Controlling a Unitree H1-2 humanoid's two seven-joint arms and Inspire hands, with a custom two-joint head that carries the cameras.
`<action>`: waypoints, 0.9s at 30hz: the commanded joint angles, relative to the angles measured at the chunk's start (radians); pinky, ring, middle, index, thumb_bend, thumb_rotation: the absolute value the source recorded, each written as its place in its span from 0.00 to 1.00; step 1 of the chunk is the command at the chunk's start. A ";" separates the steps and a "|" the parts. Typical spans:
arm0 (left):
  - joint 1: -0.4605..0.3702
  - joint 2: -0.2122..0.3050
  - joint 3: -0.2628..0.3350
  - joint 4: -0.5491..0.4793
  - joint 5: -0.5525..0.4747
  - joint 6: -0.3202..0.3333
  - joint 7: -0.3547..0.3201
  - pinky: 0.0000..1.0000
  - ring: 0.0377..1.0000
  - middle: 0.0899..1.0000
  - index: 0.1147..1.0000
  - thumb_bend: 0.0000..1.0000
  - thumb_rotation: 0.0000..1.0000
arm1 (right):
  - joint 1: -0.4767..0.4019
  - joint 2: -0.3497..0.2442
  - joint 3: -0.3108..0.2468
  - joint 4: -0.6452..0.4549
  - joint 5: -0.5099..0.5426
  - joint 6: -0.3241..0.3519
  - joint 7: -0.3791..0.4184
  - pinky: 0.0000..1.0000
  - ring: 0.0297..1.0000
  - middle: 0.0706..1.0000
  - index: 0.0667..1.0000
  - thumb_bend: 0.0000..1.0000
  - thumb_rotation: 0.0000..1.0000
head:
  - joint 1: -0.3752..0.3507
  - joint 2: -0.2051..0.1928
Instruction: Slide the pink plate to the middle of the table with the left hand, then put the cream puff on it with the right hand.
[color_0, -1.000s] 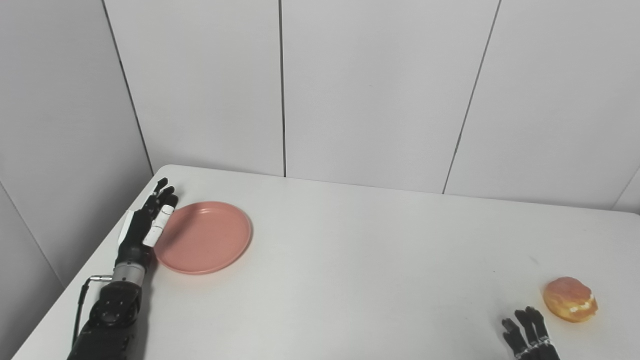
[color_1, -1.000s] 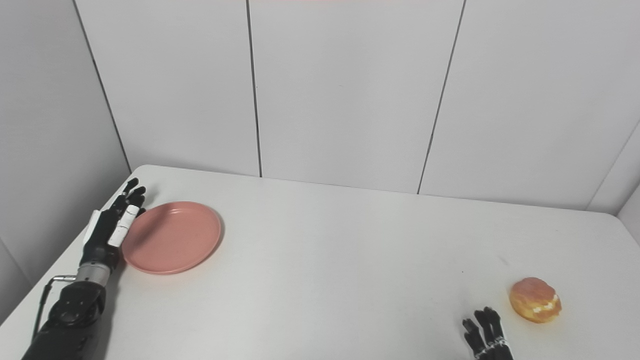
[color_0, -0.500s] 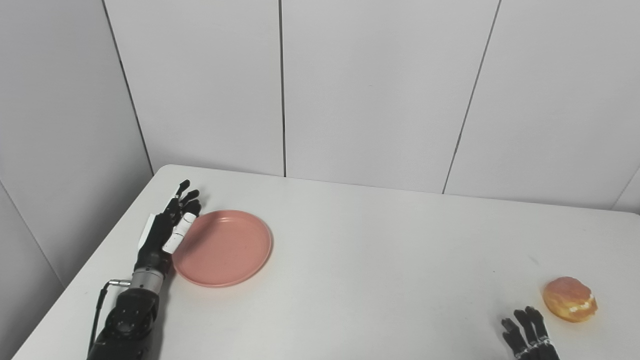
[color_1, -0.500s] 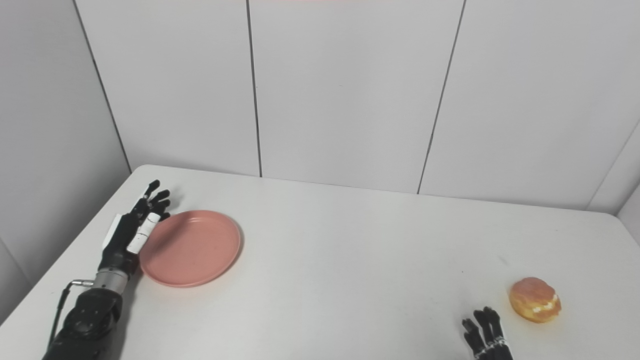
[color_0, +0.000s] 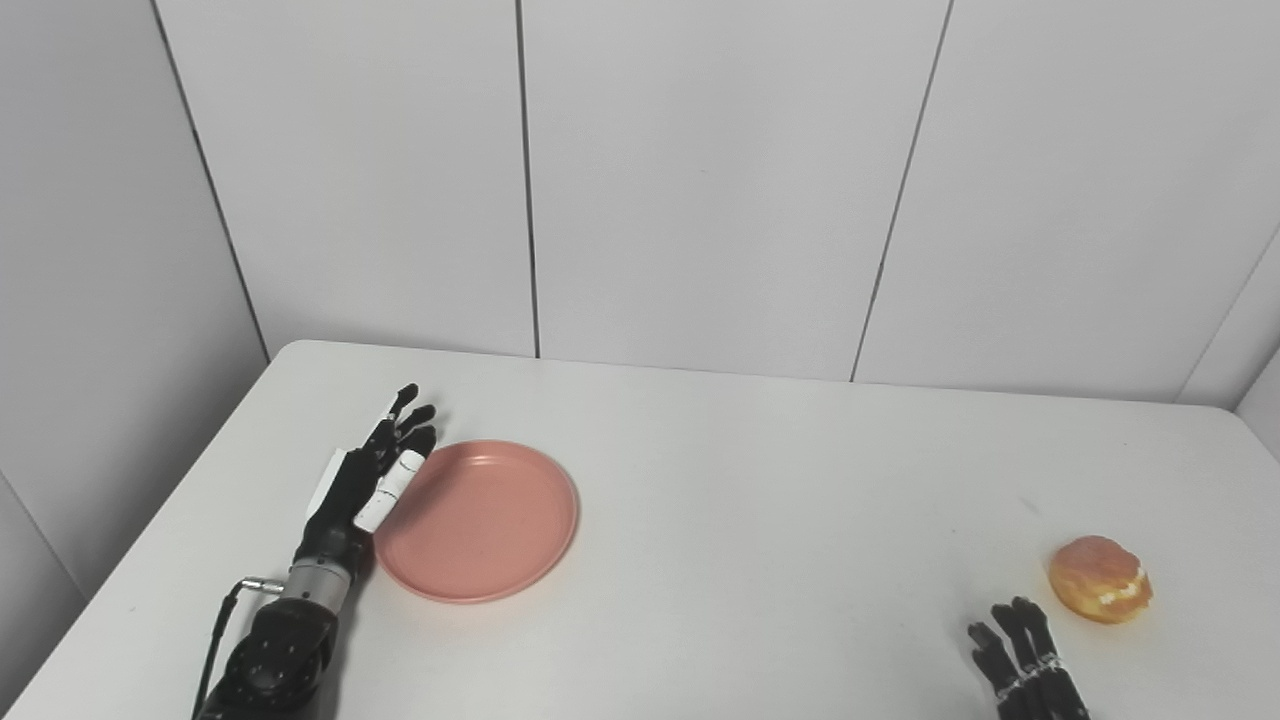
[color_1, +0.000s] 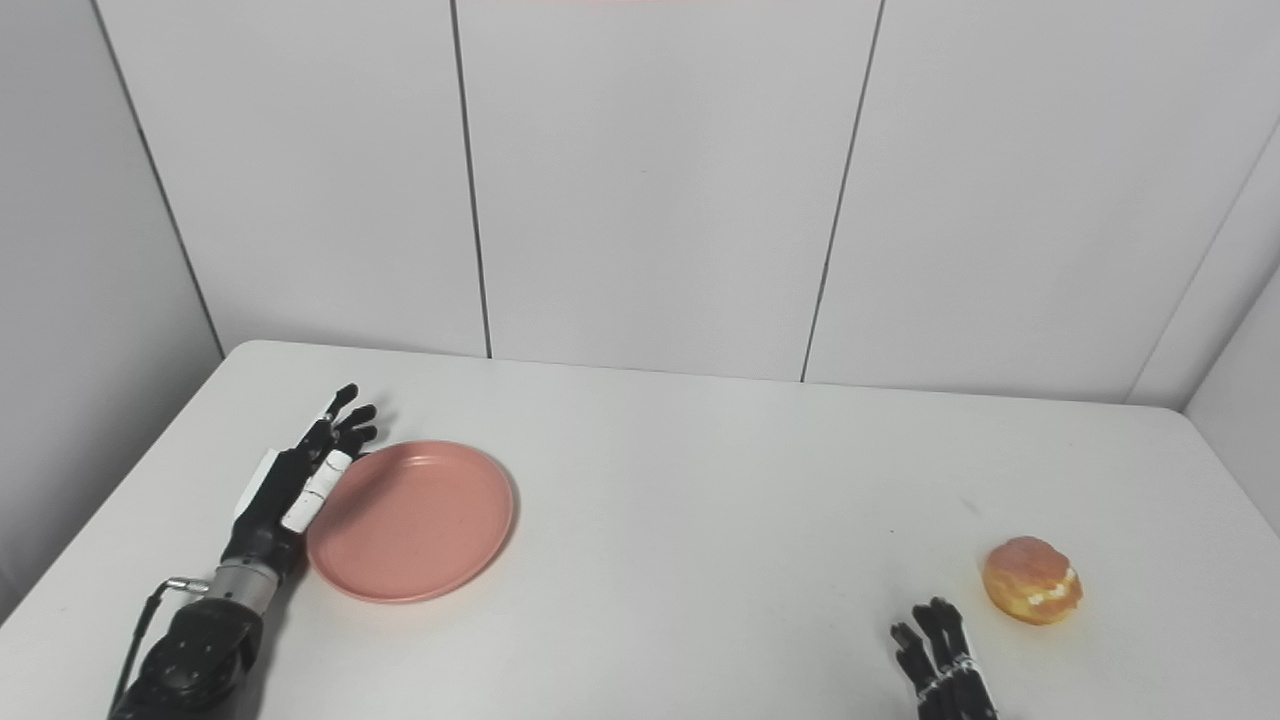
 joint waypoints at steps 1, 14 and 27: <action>0.019 -0.021 -0.010 -0.004 -0.009 -0.011 -0.021 0.79 0.88 0.90 0.94 0.88 0.86 | 0.024 0.008 0.010 0.106 -0.049 0.133 -0.051 0.97 0.94 0.97 0.98 0.86 0.96 | -0.019 0.004; 0.000 -0.044 -0.027 -0.010 -0.040 -0.006 -0.094 0.82 0.89 0.89 0.94 0.89 0.84 | 0.038 0.055 0.047 0.062 -0.101 0.144 -0.100 0.88 0.88 0.91 0.92 0.85 0.89 | -0.204 0.029; -0.045 -0.107 -0.028 0.049 -0.029 0.000 -0.072 0.88 0.90 0.88 0.93 0.86 0.85 | 0.046 0.086 0.105 0.012 -0.137 0.170 -0.161 0.88 0.87 0.90 0.91 0.85 0.85 | -0.331 0.065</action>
